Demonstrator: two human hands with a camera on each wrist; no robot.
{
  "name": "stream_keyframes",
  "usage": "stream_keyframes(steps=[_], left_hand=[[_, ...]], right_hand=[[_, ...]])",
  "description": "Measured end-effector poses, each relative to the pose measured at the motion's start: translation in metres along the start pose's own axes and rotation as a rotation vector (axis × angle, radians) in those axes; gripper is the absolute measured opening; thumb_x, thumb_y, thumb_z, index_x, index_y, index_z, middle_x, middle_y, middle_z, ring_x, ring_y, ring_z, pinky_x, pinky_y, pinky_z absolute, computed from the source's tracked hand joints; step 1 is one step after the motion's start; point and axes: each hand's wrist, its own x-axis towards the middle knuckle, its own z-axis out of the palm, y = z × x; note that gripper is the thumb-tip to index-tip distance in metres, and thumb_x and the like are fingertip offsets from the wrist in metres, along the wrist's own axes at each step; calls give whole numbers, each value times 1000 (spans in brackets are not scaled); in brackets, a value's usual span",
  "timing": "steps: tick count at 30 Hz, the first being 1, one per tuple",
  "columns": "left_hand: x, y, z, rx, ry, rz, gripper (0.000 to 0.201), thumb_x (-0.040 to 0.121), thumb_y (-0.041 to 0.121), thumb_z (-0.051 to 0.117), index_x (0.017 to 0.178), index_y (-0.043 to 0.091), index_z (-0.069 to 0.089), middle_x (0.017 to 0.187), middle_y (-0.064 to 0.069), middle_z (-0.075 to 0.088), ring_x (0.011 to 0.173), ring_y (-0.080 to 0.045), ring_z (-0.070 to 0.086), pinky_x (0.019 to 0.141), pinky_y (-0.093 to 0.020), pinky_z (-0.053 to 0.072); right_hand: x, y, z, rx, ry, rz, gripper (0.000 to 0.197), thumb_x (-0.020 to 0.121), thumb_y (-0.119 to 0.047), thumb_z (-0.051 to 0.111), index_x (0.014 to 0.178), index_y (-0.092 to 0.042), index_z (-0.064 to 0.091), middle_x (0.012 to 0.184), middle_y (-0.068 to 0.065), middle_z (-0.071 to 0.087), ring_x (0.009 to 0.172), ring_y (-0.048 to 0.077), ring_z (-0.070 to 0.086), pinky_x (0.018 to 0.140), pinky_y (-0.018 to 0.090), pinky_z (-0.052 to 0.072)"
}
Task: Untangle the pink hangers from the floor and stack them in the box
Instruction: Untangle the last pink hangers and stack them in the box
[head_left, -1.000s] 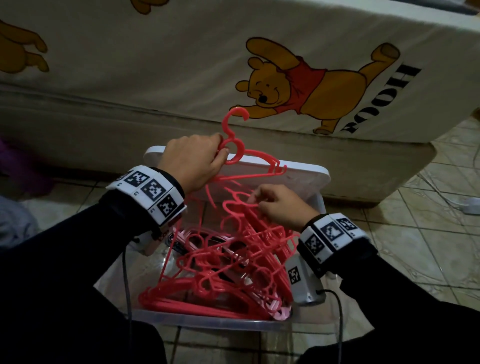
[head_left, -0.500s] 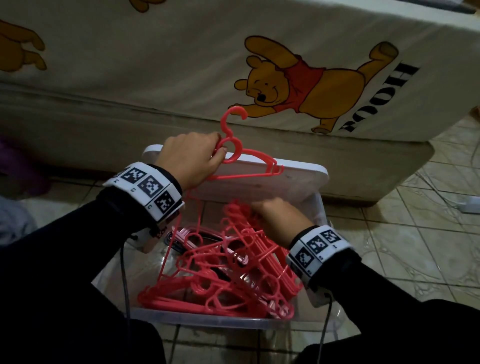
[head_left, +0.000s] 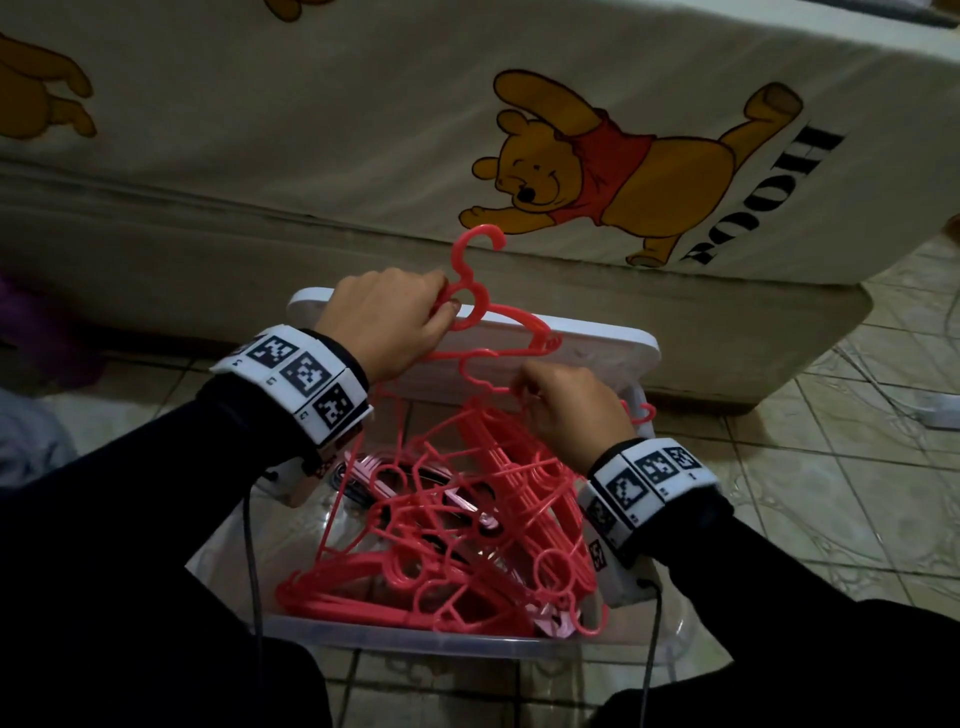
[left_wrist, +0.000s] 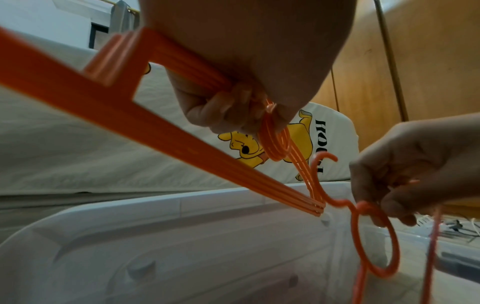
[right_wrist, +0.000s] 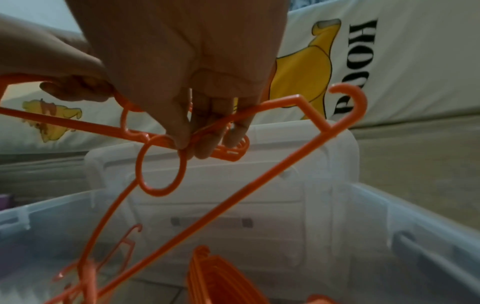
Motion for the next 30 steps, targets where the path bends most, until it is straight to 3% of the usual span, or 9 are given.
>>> stream_keyframes(steps=[7, 10, 14, 18, 22, 26, 30], left_hand=[[-2, 3, 0, -272, -149, 61, 28, 96, 47, 43, 88, 21, 52, 75, 0, 56, 70, -23, 53, 60, -34, 36], [-3, 8, -1, -394, -178, 63, 29, 98, 42, 42, 95, 18, 57, 81, -3, 62, 74, -24, 57, 65, -37, 44], [-3, 10, -2, -370, -178, 69, 28, 98, 40, 41, 96, 17, 57, 82, -3, 62, 75, -24, 57, 66, -38, 44], [-3, 9, -2, -337, -185, 66, 26, 98, 40, 41, 89, 19, 52, 76, -3, 59, 71, -25, 54, 62, -37, 41], [-4, 10, -2, -314, -203, 69, 27, 98, 40, 42, 92, 18, 54, 78, -3, 60, 72, -25, 55, 65, -39, 44], [-4, 8, -3, -317, -212, 63, 24, 96, 40, 44, 94, 18, 55, 79, -3, 60, 73, -24, 57, 65, -39, 46], [-5, 7, -7, -367, -278, 58, 29, 87, 42, 46, 103, 21, 58, 90, -2, 65, 82, -24, 59, 76, -43, 49]], right_hand=[[5, 6, -24, 129, 54, -119, 20, 82, -3, 56, 93, -17, 64, 95, -1, 69, 93, 21, 62, 82, 36, 47], [3, 8, -28, -32, -23, -173, 16, 85, -9, 56, 93, -20, 63, 96, -1, 68, 96, 22, 60, 84, 35, 42], [-1, 7, -17, -213, -177, -203, 14, 92, -15, 50, 100, -21, 60, 100, 0, 66, 95, 22, 61, 73, 28, 36], [-7, 1, 6, -325, -267, -212, 25, 95, -17, 41, 116, -22, 55, 115, 1, 63, 107, 24, 60, 81, 34, 43], [-9, -2, 27, -395, -358, -168, 29, 98, -20, 40, 124, -24, 51, 120, 1, 62, 110, 24, 60, 85, 36, 46], [-2, -1, 15, -326, -251, -154, 24, 94, -20, 41, 113, -20, 56, 113, 3, 64, 107, 25, 60, 85, 36, 42], [7, 2, -7, -281, -81, -157, 14, 92, -26, 48, 101, -24, 59, 105, -1, 66, 104, 23, 58, 88, 35, 35]])
